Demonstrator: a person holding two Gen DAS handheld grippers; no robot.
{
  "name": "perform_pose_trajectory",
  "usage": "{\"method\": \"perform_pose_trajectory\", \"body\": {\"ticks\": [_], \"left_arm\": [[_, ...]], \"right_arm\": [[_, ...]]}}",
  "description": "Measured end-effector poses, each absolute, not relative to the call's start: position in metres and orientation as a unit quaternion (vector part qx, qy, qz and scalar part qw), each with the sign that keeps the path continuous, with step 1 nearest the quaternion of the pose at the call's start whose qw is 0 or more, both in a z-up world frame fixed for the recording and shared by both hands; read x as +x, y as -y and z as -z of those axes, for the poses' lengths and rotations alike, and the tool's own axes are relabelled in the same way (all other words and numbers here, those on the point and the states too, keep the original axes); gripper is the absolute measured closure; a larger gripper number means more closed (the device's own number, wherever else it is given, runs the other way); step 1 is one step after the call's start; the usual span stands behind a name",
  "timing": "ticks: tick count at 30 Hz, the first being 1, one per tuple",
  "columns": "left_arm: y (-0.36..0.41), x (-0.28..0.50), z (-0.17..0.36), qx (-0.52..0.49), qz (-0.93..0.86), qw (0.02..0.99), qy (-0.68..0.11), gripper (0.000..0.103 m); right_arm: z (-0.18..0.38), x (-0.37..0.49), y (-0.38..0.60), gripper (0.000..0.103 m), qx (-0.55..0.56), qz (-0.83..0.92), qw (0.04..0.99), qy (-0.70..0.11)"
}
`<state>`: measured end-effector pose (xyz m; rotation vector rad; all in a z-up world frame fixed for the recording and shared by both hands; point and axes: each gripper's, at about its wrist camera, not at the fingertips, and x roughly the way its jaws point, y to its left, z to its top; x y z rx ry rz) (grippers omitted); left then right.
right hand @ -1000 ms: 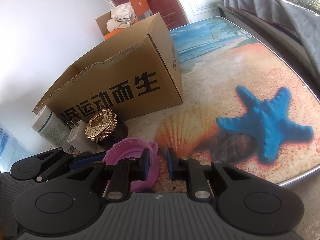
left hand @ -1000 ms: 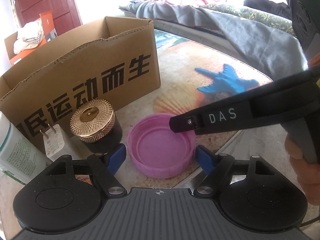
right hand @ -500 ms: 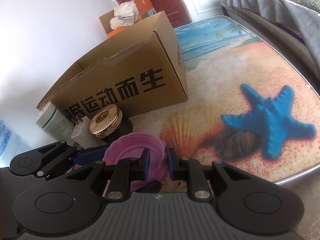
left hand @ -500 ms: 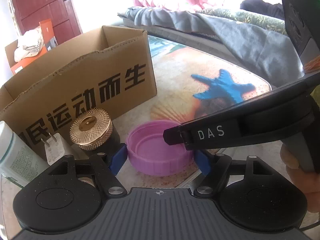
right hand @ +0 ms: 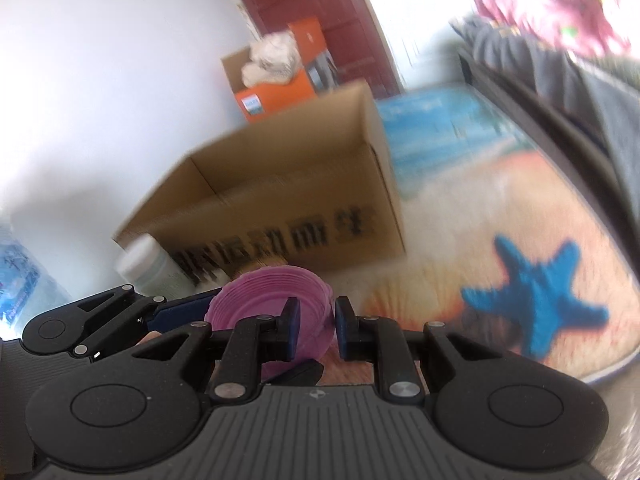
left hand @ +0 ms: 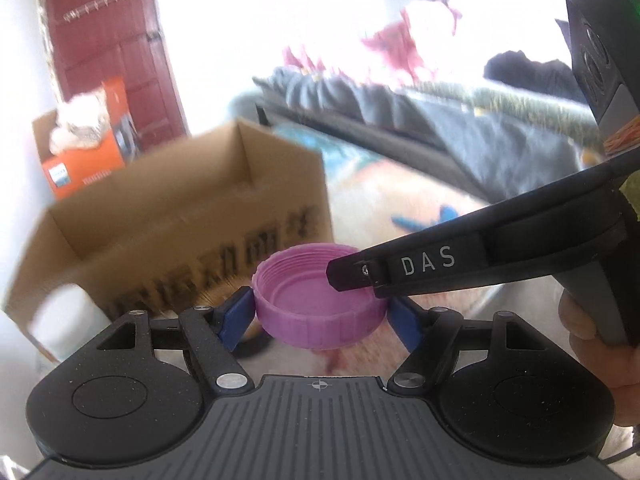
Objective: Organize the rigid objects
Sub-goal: 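Carry the pink cup into the box and open the right gripper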
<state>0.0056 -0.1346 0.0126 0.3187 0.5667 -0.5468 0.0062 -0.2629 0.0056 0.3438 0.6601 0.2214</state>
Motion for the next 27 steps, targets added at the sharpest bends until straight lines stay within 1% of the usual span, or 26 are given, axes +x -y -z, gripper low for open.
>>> {"method": "perform_pose_trajectory", "body": {"ticks": [7, 10, 12, 15, 18, 23, 27], "left_arm": [[0.108, 0.014, -0.068, 0.154, 0.224, 0.940, -0.205, 0.030], [0.094, 0.034, -0.088, 0.152, 0.204, 0.947, -0.194, 0.030], [0.085, 0.054, -0.097, 0.148, 0.192, 0.949, -0.203, 0.030], [0.073, 0.094, -0.102, 0.135, 0.185, 0.943, -0.239, 0.030], [0.066, 0.139, -0.096, 0.130, 0.180, 0.931, -0.289, 0.030], [0.066, 0.210, -0.067, 0.125, 0.177, 0.899, -0.380, 0.030], [0.064, 0.261, -0.043, 0.103, 0.168, 0.867, -0.457, 0.030]], "right_arm": [[-0.072, 0.021, 0.235, 0.083, 0.122, -0.159, 0.944, -0.260], [-0.097, 0.041, 0.220, 0.083, 0.095, -0.189, 0.946, -0.245], [-0.110, 0.063, 0.210, 0.083, 0.082, -0.210, 0.942, -0.247], [-0.119, 0.103, 0.194, 0.083, 0.066, -0.234, 0.932, -0.270], [-0.115, 0.153, 0.181, 0.083, 0.062, -0.247, 0.914, -0.315], [-0.088, 0.240, 0.169, 0.083, 0.082, -0.245, 0.874, -0.413], [-0.057, 0.293, 0.166, 0.083, 0.093, -0.233, 0.844, -0.474]]}}
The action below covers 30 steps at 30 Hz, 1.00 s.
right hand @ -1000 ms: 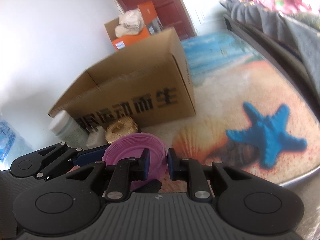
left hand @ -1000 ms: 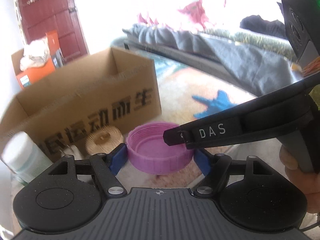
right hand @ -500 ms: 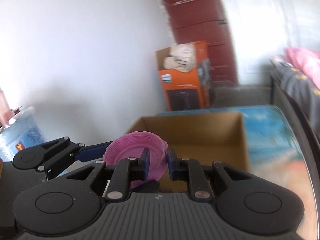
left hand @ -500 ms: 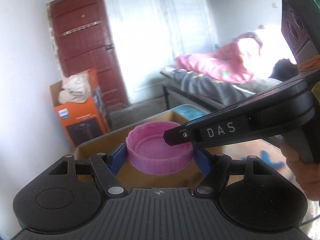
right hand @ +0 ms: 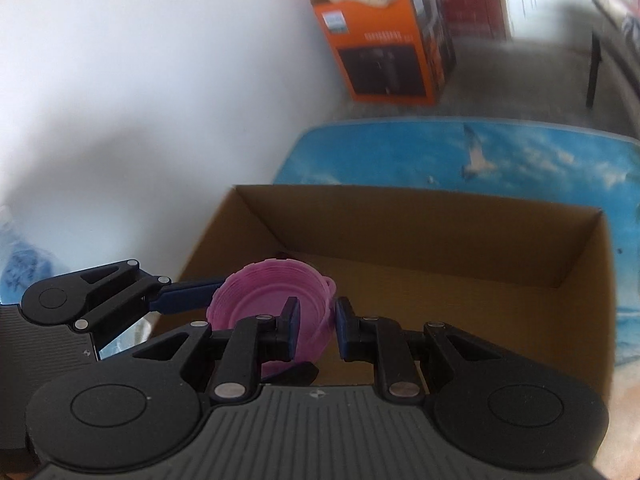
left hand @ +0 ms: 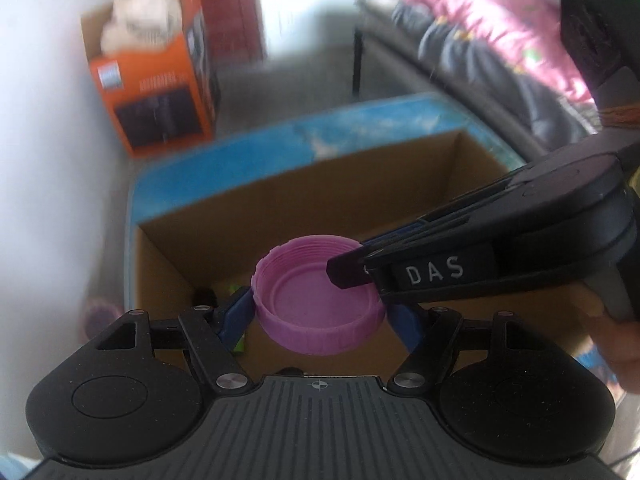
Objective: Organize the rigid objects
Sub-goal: 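Carry the pink cup into the box and open the right gripper, then move the right gripper to the black tape roll and grasp it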
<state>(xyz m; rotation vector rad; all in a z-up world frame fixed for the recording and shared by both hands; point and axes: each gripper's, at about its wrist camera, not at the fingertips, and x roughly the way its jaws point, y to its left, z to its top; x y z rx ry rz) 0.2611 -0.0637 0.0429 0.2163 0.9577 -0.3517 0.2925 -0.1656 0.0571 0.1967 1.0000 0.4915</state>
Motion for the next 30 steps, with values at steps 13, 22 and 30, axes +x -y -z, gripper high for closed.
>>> {"method": "perform_pose_trajectory", "body": {"ticks": [13, 22, 30], "left_arm": [[0.071, 0.330, 0.019, 0.112, 0.123, 0.816, -0.553, 0.030], [0.072, 0.328, 0.019, 0.109, 0.119, 0.826, -0.540, 0.025], [0.051, 0.292, -0.033, 0.077, 0.142, 0.863, -0.479, 0.022]], "right_arm": [[0.007, 0.358, 0.152, 0.083, 0.098, -0.217, 0.805, -0.543], [0.019, 0.378, 0.166, 0.079, 0.164, -0.219, 0.798, -0.538], [-0.026, 0.344, 0.205, 0.056, 0.214, -0.229, 0.819, -0.481]]}}
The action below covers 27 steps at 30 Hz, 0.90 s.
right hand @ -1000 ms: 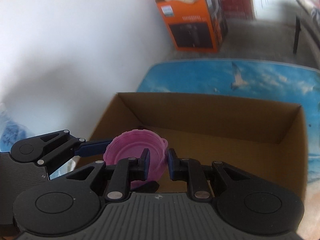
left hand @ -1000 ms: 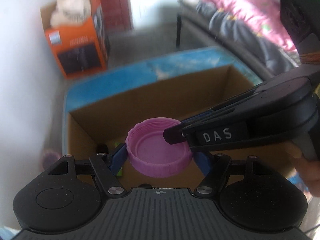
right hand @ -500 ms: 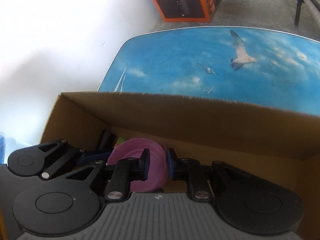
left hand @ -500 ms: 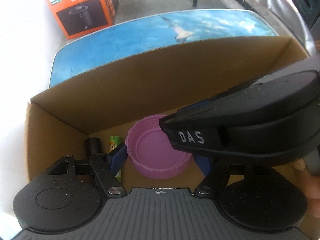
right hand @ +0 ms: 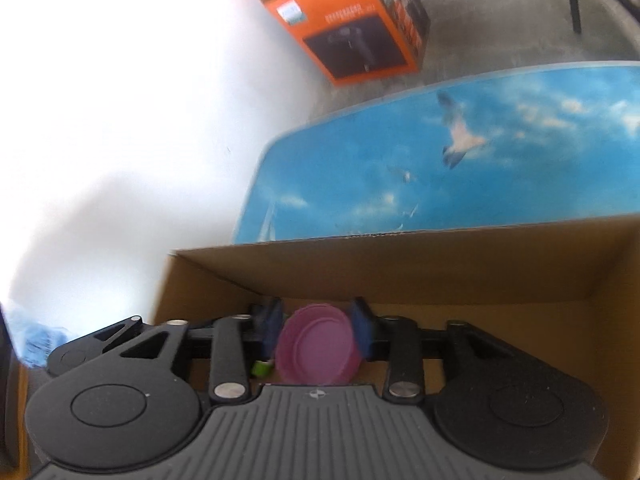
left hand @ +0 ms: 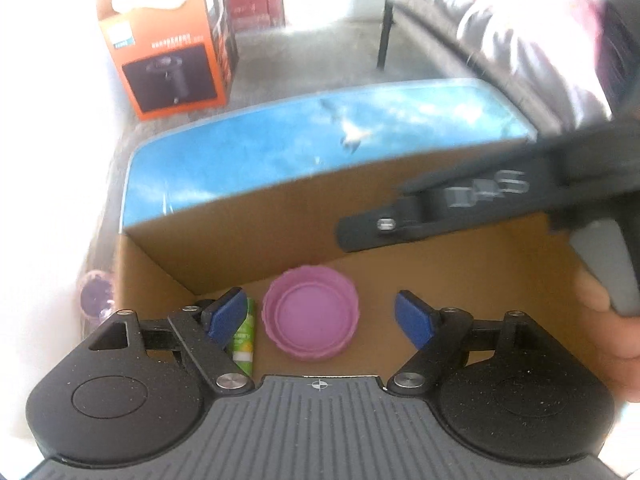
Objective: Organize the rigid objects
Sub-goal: 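Move the right gripper to the black tape roll and grasp it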
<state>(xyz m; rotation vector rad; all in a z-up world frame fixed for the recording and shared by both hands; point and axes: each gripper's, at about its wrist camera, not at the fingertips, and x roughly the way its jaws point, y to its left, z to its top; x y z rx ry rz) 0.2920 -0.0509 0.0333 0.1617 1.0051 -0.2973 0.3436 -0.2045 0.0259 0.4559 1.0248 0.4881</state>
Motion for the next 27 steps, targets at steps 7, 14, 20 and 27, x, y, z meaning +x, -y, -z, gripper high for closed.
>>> {"method": "perform_pose_trajectory", "body": {"ticks": [7, 14, 20, 27], "left_arm": [[0.018, 0.212, -0.101, 0.037, 0.175, 0.906, -0.383, 0.015], [0.013, 0.116, -0.095, 0.013, 0.209, 0.916, -0.342, 0.006], [0.014, 0.068, -0.047, -0.031, 0.226, 0.907, -0.354, 0.004], [0.038, 0.048, 0.004, 0.024, 0.214, 0.893, -0.395, 0.006]], "right_arm": [[-0.094, 0.243, 0.254, 0.038, 0.235, -0.258, 0.860, -0.371], [-0.107, 0.130, 0.279, 0.027, 0.230, -0.245, 0.892, -0.302], [-0.065, 0.072, 0.272, 0.027, 0.222, -0.201, 0.900, -0.317], [0.001, 0.053, 0.230, 0.033, 0.203, -0.178, 0.879, -0.394]]}}
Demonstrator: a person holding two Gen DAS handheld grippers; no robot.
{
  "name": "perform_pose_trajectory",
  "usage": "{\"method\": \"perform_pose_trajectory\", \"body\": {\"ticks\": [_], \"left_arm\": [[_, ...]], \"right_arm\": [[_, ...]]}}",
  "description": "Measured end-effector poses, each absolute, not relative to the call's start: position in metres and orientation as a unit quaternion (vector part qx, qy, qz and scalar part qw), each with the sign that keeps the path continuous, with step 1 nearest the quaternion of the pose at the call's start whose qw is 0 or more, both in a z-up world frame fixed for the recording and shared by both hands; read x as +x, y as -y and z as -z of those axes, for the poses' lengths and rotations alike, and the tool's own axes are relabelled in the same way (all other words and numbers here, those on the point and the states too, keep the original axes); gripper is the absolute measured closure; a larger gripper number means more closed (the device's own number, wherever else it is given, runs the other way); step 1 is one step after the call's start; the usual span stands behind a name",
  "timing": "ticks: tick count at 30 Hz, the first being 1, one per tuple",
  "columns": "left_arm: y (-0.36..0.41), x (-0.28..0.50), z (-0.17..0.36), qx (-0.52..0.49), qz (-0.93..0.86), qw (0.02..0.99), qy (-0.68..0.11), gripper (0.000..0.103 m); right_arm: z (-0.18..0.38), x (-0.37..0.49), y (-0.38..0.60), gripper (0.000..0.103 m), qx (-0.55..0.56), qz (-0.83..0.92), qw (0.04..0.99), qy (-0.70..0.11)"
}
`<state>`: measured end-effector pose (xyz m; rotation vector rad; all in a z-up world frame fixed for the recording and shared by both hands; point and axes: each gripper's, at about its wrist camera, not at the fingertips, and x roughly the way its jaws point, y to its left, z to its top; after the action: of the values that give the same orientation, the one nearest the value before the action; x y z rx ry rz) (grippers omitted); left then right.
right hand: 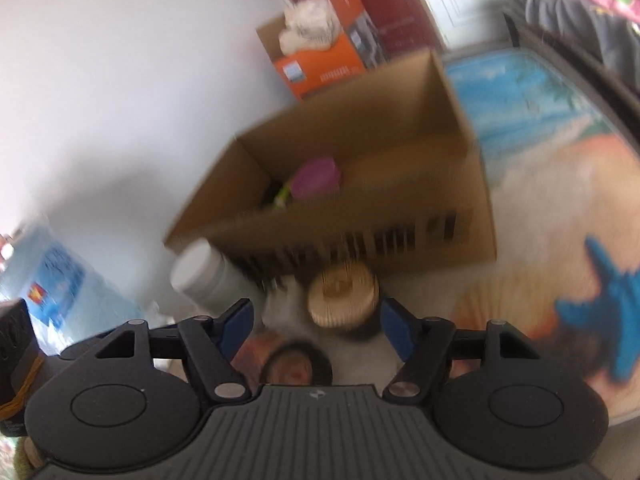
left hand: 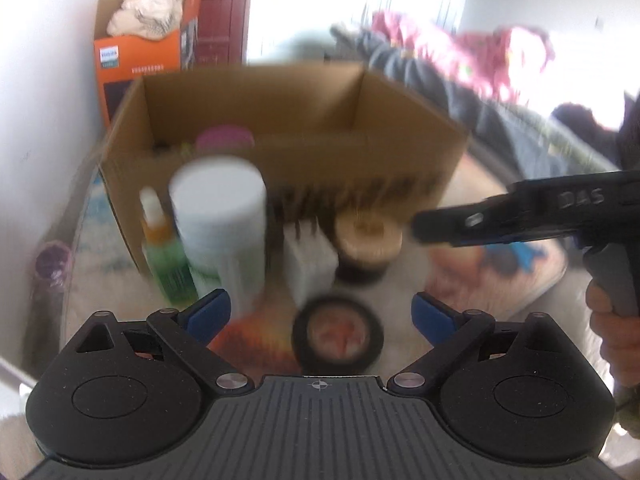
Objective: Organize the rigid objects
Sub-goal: 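Move the right gripper to the black tape roll and grasp it, then carry the black tape roll into the box and release it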
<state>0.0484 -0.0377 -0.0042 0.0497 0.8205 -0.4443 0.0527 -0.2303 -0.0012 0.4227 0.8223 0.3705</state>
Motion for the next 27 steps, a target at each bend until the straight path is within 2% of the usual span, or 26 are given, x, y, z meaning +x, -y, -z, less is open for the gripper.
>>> {"method": "perform_pose_trajectory", "body": {"ticks": [2, 7, 11, 16, 19, 22, 27], "left_arm": [[0.043, 0.045, 0.011, 0.036, 0.215, 0.893, -0.395, 0.006], [0.053, 0.041, 0.031, 0.067, 0.211, 0.890, -0.399, 0.009], [0.059, 0.042, 0.045, 0.083, 0.199, 0.887, -0.409, 0.020], [0.060, 0.040, 0.054, 0.087, 0.204, 0.887, -0.406, 0.027], [0.061, 0.036, 0.055, 0.084, 0.213, 0.888, -0.399, 0.038], [0.064, 0.033, 0.055, 0.087, 0.211, 0.889, -0.396, 0.038], [0.071, 0.029, 0.054, 0.086, 0.219, 0.888, -0.396, 0.039]], "right_arm": [[0.015, 0.050, 0.218, 0.038, 0.194, -0.177, 0.871, -0.415], [0.029, 0.053, 0.200, 0.044, 0.184, -0.184, 0.861, -0.438], [0.037, 0.060, 0.186, 0.049, 0.157, -0.185, 0.861, -0.448], [0.042, 0.063, 0.174, 0.062, 0.126, -0.183, 0.866, -0.449], [0.039, 0.062, 0.169, 0.069, 0.103, -0.179, 0.870, -0.447], [0.037, 0.062, 0.166, 0.074, 0.097, -0.180, 0.870, -0.449], [0.034, 0.060, 0.168, 0.075, 0.093, -0.174, 0.871, -0.449]]}}
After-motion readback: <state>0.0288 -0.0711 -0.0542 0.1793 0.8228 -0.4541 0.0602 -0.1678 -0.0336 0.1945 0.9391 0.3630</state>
